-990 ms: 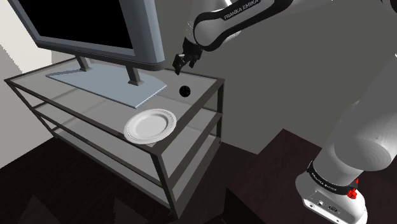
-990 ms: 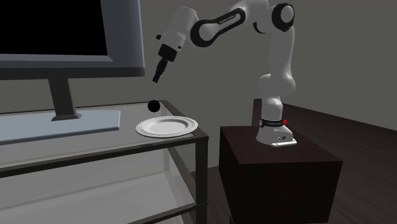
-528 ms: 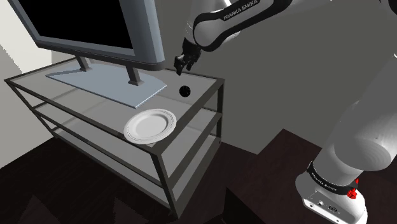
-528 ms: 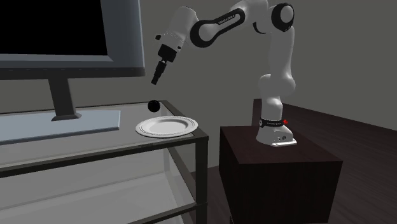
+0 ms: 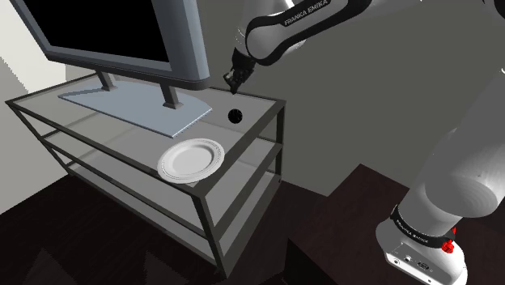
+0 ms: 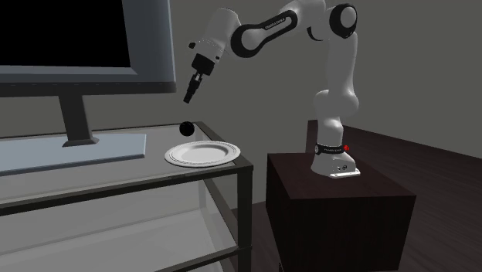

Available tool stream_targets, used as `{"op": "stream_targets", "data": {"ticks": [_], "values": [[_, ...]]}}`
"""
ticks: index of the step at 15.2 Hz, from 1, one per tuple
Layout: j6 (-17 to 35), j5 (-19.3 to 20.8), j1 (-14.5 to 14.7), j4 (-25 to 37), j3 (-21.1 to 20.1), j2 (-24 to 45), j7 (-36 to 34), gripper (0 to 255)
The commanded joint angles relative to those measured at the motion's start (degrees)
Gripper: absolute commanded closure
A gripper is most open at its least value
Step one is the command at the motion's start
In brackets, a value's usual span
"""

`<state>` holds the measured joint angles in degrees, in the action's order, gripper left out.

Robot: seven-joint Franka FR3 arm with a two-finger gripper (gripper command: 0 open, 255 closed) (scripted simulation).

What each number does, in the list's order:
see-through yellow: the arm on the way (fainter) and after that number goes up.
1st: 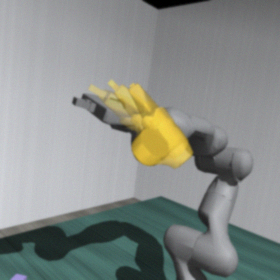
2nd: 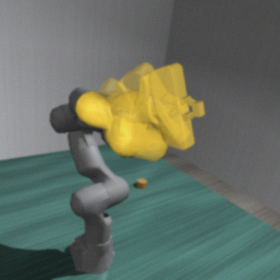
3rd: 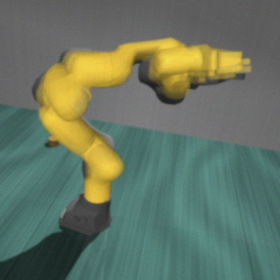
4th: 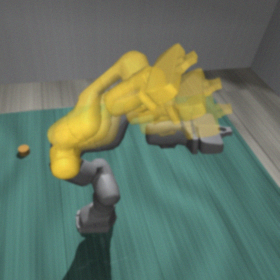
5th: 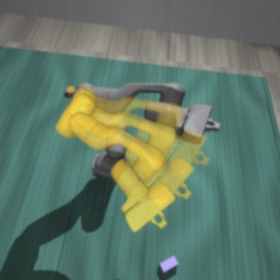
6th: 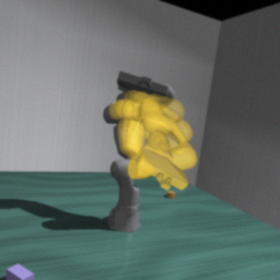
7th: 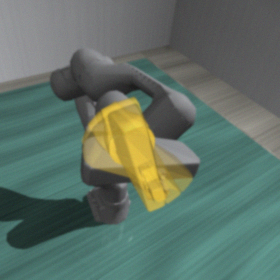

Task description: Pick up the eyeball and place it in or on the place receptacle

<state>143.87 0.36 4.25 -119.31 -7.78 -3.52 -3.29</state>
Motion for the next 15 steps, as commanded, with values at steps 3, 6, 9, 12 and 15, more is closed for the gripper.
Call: {"op": "stream_targets", "data": {"ticks": [3,6,9,12,15], "values": [[0.2,1.4,0.0,-0.1,-0.2,1.1,-1.6,0],[0.6,5.6,0.1,-0.4,-0.7,4.5,-6.4,0],[1.3,8.5,0.4,-0.5,-0.7,7.5,-9.7,0],[3.0,9.2,0.4,-0.3,-0.5,9.5,-10.2,0],[4.6,10.0,0.5,0.1,-0.3,11.5,-10.7,0]]}}
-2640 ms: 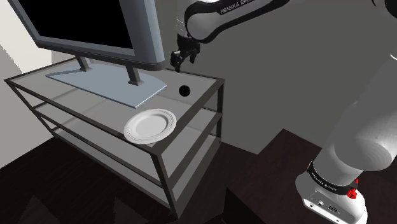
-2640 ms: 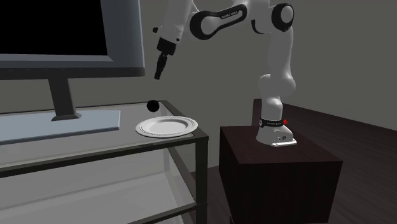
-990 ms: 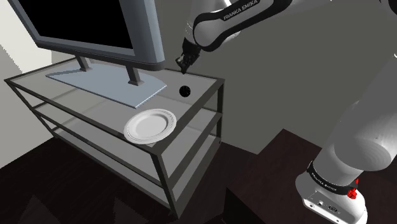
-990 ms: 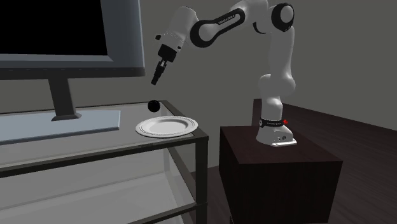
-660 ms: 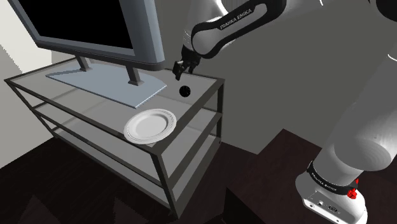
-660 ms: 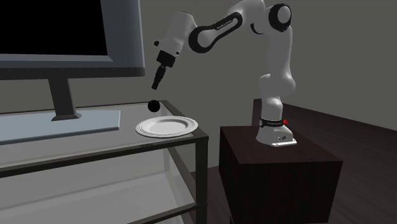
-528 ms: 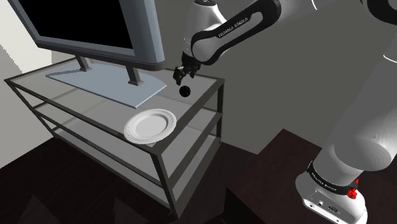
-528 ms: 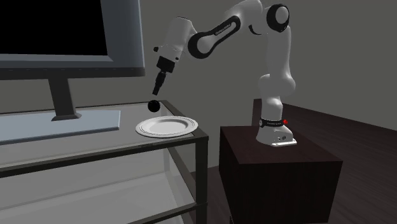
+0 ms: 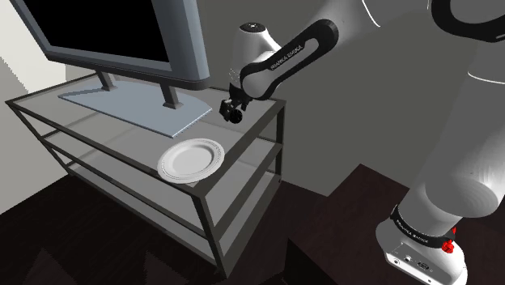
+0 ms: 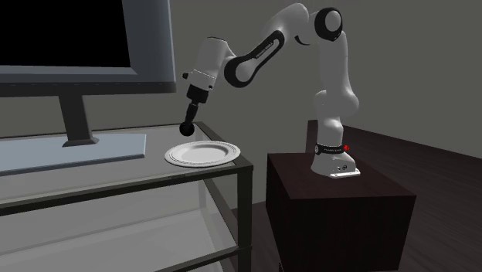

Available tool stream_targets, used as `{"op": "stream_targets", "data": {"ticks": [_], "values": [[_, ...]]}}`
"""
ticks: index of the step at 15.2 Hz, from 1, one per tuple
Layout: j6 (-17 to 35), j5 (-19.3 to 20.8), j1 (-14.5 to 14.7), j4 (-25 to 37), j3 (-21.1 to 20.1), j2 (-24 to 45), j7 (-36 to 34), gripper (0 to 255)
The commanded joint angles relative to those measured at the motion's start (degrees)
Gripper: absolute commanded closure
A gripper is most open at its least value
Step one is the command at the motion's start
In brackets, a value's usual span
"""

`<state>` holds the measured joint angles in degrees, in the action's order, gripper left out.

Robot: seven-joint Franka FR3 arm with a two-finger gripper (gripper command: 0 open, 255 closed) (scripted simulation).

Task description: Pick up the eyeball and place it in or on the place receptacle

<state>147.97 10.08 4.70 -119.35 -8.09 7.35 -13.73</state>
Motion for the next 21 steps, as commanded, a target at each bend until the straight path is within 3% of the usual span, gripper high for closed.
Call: {"op": "stream_targets", "data": {"ticks": [1,9,10,21], "values": [[0.8,0.4,0.1,0.2,0.1,1.0,-0.3,0],[0.8,0.4,0.1,0.2,0.1,1.0,-0.3,0],[0.8,0.4,0.1,0.2,0.1,1.0,-0.3,255],[-0.6,-0.1,0.0,0.8,0.0,0.2,0.1,255]]}}
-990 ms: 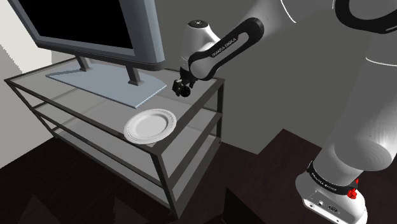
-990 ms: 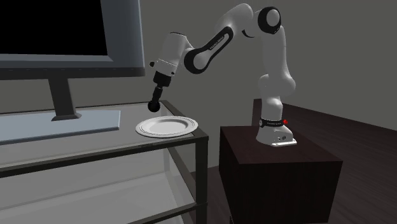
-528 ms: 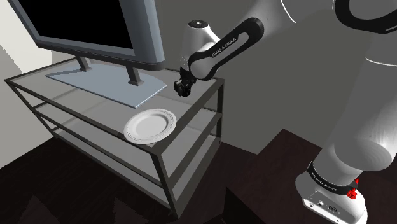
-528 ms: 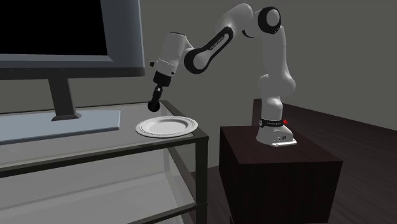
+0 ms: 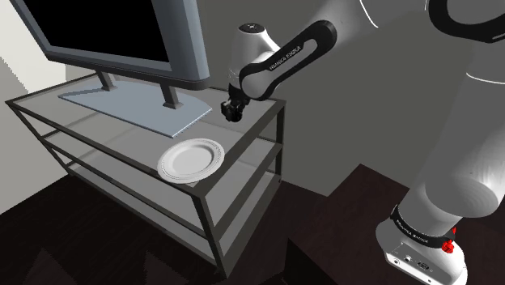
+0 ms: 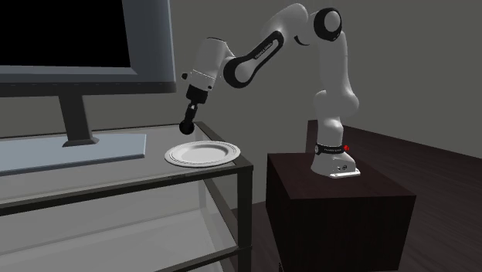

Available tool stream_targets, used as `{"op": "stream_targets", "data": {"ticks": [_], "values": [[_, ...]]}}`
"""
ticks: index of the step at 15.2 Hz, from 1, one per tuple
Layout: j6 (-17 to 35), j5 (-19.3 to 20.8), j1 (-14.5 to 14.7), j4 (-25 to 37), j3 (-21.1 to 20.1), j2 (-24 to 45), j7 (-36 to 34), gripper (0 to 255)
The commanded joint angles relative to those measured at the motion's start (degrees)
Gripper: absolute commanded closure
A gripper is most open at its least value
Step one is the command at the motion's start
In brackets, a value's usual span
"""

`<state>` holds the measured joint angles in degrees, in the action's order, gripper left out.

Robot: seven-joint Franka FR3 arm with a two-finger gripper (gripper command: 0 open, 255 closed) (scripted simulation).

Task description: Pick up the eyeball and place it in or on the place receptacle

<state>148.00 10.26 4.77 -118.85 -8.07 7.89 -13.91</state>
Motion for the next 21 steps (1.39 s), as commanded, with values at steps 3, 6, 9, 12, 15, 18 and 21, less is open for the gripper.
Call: {"op": "stream_targets", "data": {"ticks": [3,6,9,12,15,18,21], "values": [[-2.7,-0.9,-0.1,1.4,-0.2,-1.4,0.9,255],[-4.8,-1.6,-0.2,2.5,-0.3,-2.4,1.5,255],[-6.9,-2.1,-0.2,3.8,-0.4,-3.3,2.0,255],[-9.1,-2.6,-0.2,5.2,-0.5,-4.1,2.5,255],[-11.3,-3.0,-0.2,6.7,-0.5,-4.8,2.9,255],[-12.0,-1.8,1.2,6.5,-1.6,-5.4,-0.3,255],[-12.7,0.1,3.3,6.3,-3.4,-5.7,-5.2,255]]}}
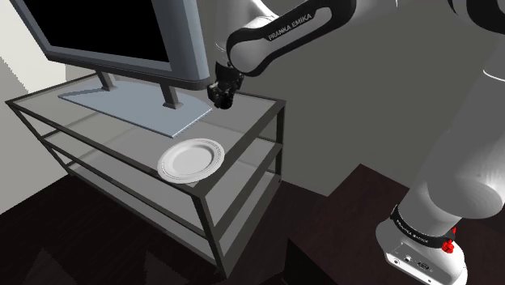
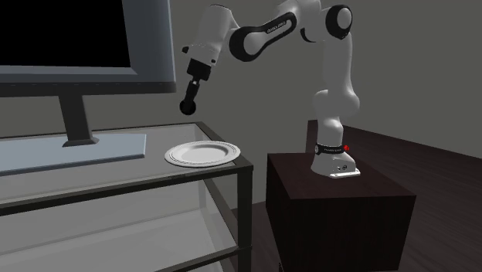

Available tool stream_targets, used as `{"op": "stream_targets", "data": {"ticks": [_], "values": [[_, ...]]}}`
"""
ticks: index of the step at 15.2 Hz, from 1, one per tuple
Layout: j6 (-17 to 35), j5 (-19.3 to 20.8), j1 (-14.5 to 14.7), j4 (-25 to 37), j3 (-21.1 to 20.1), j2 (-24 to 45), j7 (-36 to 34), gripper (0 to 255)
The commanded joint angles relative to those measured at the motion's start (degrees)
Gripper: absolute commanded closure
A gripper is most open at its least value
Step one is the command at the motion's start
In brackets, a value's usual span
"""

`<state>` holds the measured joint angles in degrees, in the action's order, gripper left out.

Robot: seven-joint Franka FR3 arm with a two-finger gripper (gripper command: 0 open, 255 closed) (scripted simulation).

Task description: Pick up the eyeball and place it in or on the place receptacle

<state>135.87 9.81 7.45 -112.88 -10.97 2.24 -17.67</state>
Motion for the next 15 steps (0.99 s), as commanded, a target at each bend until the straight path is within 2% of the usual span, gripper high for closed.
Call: {"op": "stream_targets", "data": {"ticks": [1,8,15], "values": [[-0.8,1.2,1.3,0.4,-1.1,-0.1,-3.1,255],[-3.7,5.8,6.4,2.8,-5.2,1.4,-14.4,255],[-8.1,10.6,12.2,8.6,-8.8,5.6,-25.0,255]]}}
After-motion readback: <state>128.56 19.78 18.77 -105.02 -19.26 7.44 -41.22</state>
